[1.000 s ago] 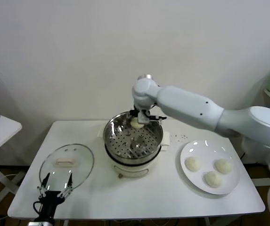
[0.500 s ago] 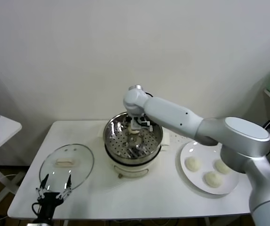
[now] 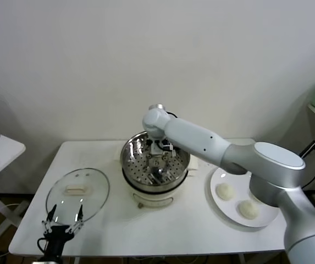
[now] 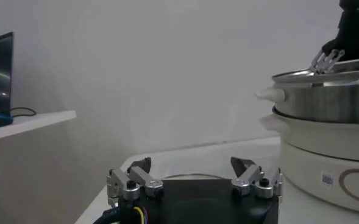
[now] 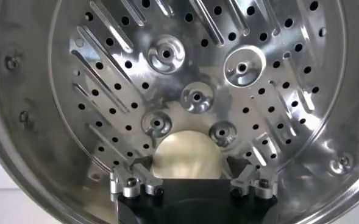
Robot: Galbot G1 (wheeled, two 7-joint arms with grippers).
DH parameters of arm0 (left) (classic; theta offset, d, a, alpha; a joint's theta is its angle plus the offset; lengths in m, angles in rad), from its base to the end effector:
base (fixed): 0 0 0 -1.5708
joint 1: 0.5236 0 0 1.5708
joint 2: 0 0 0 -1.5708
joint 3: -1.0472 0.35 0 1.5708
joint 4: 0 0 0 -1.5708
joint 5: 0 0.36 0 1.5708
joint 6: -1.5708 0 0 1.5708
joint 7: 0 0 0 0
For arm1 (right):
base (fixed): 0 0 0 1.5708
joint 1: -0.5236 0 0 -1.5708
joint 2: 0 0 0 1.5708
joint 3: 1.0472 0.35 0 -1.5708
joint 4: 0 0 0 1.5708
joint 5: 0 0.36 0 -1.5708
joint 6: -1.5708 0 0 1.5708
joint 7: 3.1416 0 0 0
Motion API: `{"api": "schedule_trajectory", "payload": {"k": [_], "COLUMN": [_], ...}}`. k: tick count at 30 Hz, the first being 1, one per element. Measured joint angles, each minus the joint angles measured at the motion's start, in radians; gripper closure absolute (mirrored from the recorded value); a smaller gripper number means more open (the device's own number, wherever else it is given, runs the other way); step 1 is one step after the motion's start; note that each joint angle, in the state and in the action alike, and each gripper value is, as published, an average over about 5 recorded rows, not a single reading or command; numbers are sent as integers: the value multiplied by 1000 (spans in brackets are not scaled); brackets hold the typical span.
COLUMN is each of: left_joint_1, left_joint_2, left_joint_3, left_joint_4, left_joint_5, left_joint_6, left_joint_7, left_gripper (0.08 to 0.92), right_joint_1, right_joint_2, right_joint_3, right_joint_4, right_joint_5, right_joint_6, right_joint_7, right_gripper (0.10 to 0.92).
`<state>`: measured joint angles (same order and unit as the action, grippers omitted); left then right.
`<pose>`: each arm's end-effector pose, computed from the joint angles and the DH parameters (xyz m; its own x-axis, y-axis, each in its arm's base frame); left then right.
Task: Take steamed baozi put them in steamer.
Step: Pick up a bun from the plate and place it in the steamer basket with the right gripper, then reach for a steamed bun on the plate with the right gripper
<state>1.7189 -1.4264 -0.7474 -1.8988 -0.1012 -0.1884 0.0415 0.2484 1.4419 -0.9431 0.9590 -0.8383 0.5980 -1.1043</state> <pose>0.1228 0.1085 -0.3796 -0.9872 -0.0976 0.1259 -0.0785 0.9858 0.1486 0.5759 0.2191 -0.1308 -0.3911 -0.0213 0.9201 -0.0115 -0.9995 -0.0281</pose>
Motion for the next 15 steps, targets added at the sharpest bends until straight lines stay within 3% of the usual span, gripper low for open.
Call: {"api": "schedule_trajectory", "payload": {"k": [8,15], "left_joint_1": [-7,-8], "left_joint_2": [0,6], "left_joint_3": [-1,-2], "left_joint_4": [3,2], "left_joint_5": [-2,-6], "left_joint_6": [6,15], "left_joint_7": [-4,-3], "left_gripper": [177,177], "right_joint_1": [60,190], "right_joint_2": [-42,-165], "right_joint_3": [-20,-93], "right_joint_4": [61,163], "right_joint_5": [95,342], "right_joint_6": [-7,-96], "right_joint_7": [-27,-63], "right_gripper": [203,203]}}
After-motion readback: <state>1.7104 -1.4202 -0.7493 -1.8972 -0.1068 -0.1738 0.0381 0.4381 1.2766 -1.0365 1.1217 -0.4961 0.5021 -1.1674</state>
